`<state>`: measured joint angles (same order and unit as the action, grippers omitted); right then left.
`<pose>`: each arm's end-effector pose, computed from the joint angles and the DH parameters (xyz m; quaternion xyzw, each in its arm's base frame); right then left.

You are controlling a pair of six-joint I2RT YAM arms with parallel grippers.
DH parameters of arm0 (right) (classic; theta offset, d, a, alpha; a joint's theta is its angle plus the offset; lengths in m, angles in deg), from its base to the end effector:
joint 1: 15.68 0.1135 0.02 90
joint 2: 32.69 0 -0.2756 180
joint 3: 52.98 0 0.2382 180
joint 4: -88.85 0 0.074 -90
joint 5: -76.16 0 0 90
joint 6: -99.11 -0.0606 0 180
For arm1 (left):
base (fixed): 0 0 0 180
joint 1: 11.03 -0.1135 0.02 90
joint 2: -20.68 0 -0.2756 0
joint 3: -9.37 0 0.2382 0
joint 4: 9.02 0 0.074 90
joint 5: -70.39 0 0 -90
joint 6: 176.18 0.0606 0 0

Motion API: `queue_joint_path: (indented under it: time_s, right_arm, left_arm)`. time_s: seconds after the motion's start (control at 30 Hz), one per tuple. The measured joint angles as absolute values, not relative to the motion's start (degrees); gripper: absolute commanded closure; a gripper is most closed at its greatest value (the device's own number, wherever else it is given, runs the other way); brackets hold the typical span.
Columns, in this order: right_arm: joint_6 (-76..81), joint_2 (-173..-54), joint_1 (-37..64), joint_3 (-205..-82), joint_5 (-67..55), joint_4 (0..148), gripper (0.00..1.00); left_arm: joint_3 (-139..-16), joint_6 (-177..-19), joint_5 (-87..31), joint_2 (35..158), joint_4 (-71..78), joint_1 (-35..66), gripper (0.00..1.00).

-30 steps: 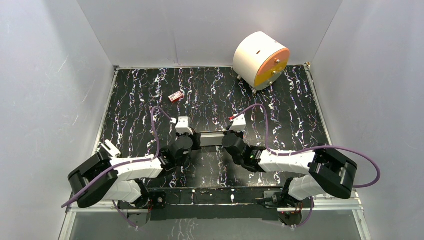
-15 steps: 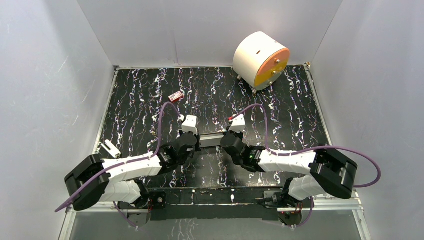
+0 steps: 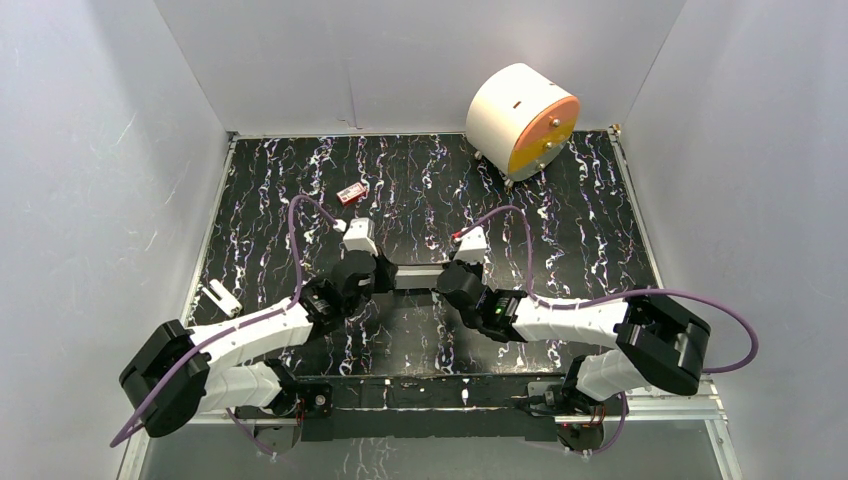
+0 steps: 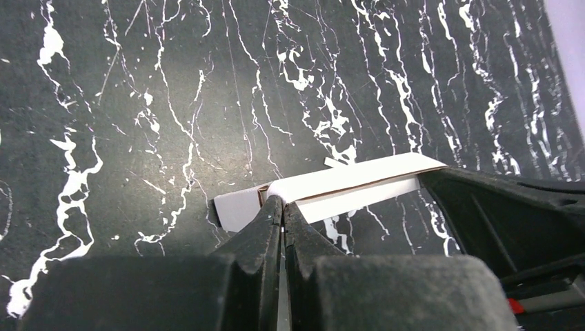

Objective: Fold the paper box

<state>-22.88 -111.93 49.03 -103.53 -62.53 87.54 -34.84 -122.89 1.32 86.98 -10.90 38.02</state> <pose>0.1592 0.2303 0.2129 -0.0245 0.8151 0.1031 0.5695 0.1818 -0.1765 0.2312 -0.0166 0.8131 -0.2736 0.5136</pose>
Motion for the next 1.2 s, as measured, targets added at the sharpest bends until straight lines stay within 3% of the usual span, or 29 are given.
queue_joint_path:
  time_s: [0.4, 1.2]
  right_arm:
    - [-23.14, -112.63, 49.01, -104.65, -62.81, 86.23, 1.0]
    - [-23.71, -113.73, 49.38, -105.48, -59.47, 87.6, 1.0]
  left_arm:
    - [-34.84, -128.75, -3.3, 86.83, -10.44, 34.94, 1.0]
    - [-38.19, -114.3, 1.73, 86.88, -1.15, 35.66, 1.0]
